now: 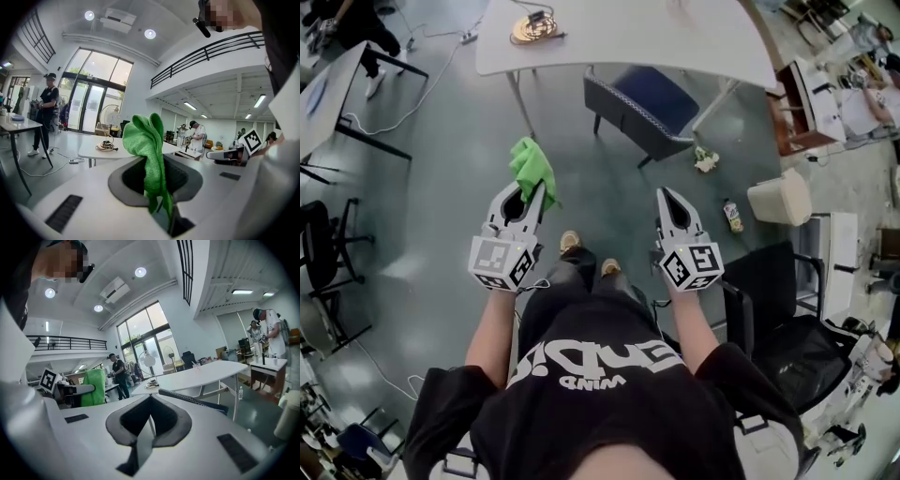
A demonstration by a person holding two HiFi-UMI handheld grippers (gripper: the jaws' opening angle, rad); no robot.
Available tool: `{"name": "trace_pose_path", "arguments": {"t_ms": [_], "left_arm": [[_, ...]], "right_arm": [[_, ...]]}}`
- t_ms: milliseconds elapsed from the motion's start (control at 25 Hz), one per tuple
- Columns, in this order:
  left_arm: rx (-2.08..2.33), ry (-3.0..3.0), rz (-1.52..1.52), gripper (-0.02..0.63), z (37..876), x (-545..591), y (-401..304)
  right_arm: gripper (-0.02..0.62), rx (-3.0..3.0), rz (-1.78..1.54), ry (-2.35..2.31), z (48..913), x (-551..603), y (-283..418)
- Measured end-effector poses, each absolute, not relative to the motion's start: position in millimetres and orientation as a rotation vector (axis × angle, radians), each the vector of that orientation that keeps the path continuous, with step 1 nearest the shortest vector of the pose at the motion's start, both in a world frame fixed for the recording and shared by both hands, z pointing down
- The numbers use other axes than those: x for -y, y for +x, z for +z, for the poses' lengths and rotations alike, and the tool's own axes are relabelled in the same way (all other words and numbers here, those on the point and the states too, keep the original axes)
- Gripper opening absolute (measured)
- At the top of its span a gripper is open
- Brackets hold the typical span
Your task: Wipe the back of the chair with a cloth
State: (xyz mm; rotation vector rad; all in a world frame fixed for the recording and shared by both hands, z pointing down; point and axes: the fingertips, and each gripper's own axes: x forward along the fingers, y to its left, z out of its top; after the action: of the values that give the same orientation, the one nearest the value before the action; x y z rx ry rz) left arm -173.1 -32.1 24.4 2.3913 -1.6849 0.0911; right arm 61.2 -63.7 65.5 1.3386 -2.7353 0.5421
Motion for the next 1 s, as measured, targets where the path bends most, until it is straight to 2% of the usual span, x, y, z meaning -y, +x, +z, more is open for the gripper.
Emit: {"name": "trace_pose_path", "arguments": {"t_ms": [760, 1000], "left_arm": [[1.601, 2.484, 0.020, 0.063, 192.9, 133.0, -182.9], [1.596, 2.524, -0.043, 0.063, 256.5, 162.9, -167.0]], "right_arm": [[-0.003, 2.725, 0.416, 1.490, 205.5, 127.5, 60.0], [-0.003, 2.761, 0.371, 1.494, 272.5, 151.2, 67.0]]}}
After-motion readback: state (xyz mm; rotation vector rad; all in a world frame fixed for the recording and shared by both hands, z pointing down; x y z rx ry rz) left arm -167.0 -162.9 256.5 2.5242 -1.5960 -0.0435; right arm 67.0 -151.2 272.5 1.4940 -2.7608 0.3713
